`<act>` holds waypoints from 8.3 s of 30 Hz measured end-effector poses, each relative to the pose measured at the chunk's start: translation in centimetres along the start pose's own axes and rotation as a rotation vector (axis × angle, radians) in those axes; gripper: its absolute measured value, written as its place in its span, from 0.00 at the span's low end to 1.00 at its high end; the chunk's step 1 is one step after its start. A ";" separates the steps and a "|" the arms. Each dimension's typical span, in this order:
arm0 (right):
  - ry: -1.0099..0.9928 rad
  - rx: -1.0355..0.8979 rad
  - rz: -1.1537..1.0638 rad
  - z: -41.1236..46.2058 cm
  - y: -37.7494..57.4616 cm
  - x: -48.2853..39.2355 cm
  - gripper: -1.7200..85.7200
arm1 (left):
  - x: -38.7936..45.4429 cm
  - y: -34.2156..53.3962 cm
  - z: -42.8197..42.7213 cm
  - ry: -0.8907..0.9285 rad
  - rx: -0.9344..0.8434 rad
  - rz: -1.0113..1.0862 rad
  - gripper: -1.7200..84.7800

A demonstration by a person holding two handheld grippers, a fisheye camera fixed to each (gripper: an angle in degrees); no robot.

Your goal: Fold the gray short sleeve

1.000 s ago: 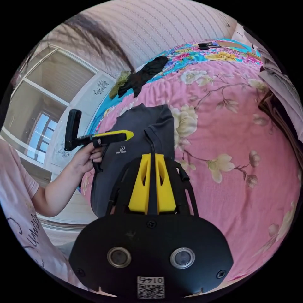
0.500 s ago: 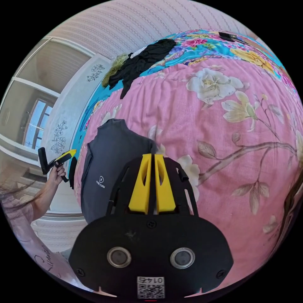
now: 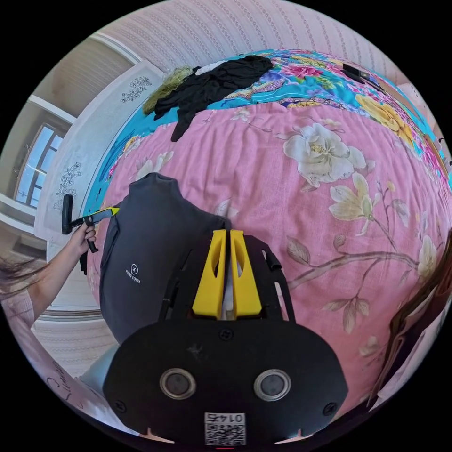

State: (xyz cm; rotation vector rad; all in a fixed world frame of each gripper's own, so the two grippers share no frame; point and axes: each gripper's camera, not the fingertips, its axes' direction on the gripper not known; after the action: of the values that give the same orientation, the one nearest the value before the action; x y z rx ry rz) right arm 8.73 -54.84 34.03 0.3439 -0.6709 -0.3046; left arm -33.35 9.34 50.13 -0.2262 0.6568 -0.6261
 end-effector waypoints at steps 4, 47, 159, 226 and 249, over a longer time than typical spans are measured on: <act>-0.002 0.032 0.021 -1.4 0.7 -0.5 0.03 | 0.0 0.4 -1.6 -0.012 0.020 -0.013 0.02; 0.047 0.141 -0.117 -8.9 35.3 -20.5 0.10 | 11.4 41.6 -18.2 0.034 0.111 0.286 0.11; 0.087 -0.277 -0.457 3.7 23.3 -37.7 0.01 | 32.5 62.1 0.1 -0.065 0.077 0.618 0.01; -0.549 0.219 -0.535 -6.0 41.7 -34.1 0.03 | 27.7 25.4 -5.5 -0.185 0.014 0.465 0.01; -0.028 0.008 -0.612 10.7 17.8 -48.2 0.12 | 9.2 50.2 -13.5 -0.048 0.032 0.233 0.10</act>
State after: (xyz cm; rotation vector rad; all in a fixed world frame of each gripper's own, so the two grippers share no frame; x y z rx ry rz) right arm -31.14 -22.72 22.49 0.5507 -0.5822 -0.8908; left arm -12.61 43.58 15.66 -0.1319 0.6158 -0.4064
